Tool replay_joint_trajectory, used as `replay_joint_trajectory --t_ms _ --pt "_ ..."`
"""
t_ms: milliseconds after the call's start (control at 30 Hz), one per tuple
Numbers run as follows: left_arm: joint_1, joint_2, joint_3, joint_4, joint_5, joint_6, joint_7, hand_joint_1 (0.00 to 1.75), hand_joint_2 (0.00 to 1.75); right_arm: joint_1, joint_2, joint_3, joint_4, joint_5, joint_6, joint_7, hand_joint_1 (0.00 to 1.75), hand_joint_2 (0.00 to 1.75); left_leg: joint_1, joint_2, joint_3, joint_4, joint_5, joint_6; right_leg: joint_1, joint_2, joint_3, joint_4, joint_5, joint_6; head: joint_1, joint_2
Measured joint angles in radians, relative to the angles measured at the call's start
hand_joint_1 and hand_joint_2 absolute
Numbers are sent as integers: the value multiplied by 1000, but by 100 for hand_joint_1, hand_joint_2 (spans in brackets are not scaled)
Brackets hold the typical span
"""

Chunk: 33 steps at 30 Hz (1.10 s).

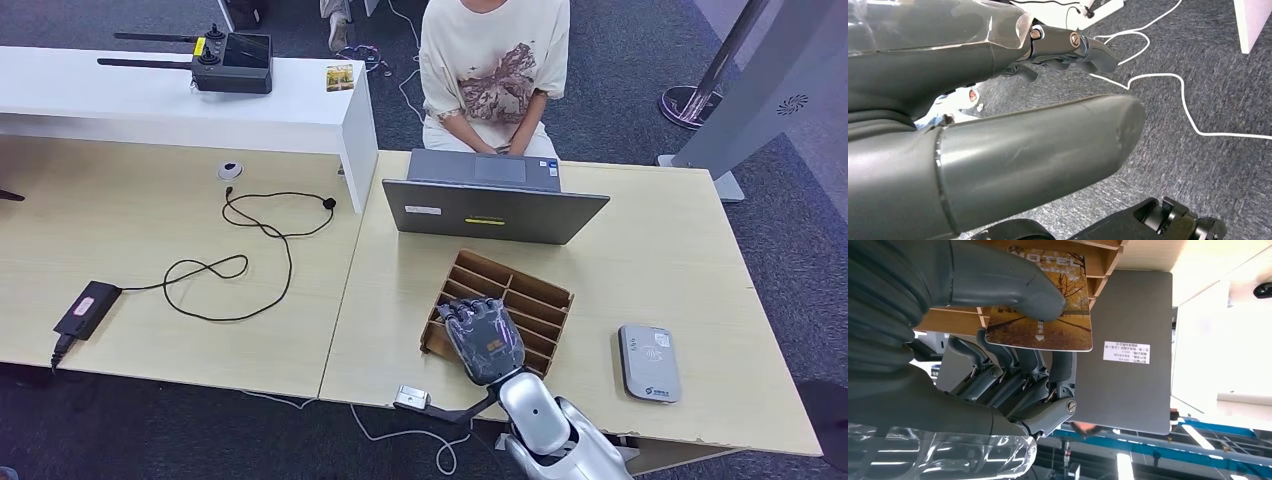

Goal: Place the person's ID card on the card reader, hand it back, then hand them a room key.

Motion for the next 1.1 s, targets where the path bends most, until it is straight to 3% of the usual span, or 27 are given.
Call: replay_joint_trajectory --t_ms 1100 --pt "2 -6 0 0 14 11 14 0 0 6 -92 29 -171 -92 -1 -30 175 175 0 0 0 0 0 0 0 0 0 0 0 0 0 0"
